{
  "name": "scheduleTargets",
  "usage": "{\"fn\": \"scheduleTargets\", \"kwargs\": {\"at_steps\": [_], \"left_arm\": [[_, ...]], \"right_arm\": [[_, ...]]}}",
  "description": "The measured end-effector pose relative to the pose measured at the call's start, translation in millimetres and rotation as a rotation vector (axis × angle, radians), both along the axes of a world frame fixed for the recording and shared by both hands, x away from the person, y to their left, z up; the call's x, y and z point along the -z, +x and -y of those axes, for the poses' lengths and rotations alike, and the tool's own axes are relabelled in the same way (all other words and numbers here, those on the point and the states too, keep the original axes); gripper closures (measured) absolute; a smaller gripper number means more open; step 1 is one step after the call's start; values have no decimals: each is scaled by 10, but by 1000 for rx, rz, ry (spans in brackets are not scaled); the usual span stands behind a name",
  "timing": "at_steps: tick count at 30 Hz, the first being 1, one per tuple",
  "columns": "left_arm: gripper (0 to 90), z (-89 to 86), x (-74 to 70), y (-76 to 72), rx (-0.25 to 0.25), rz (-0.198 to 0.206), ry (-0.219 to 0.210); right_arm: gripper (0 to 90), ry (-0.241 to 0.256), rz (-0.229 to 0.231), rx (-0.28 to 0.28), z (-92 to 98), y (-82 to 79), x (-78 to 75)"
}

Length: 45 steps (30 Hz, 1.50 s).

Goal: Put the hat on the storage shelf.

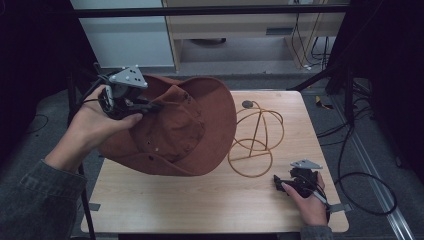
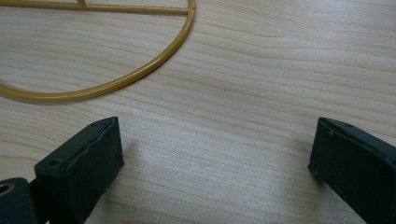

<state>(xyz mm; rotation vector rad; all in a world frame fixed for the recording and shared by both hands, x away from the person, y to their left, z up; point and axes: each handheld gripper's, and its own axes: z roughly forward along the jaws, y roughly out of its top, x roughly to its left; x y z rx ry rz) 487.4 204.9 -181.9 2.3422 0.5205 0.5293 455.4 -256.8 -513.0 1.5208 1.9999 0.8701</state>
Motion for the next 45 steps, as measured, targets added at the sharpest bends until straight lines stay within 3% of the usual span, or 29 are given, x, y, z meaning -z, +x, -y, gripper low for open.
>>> {"fn": "scheduleTargets", "kwargs": {"at_steps": [17,30,45], "left_arm": [[887,97,-112,-90,25,30,0],[886,386,-222,-89,68,52,18],[887,865,-302,39,124,61,29]], "right_arm": [[27,0,0,-1,1,0,0],[28,0,-1,0,0,-1,0],[26,3,-1,2,-4,1,2]]}}
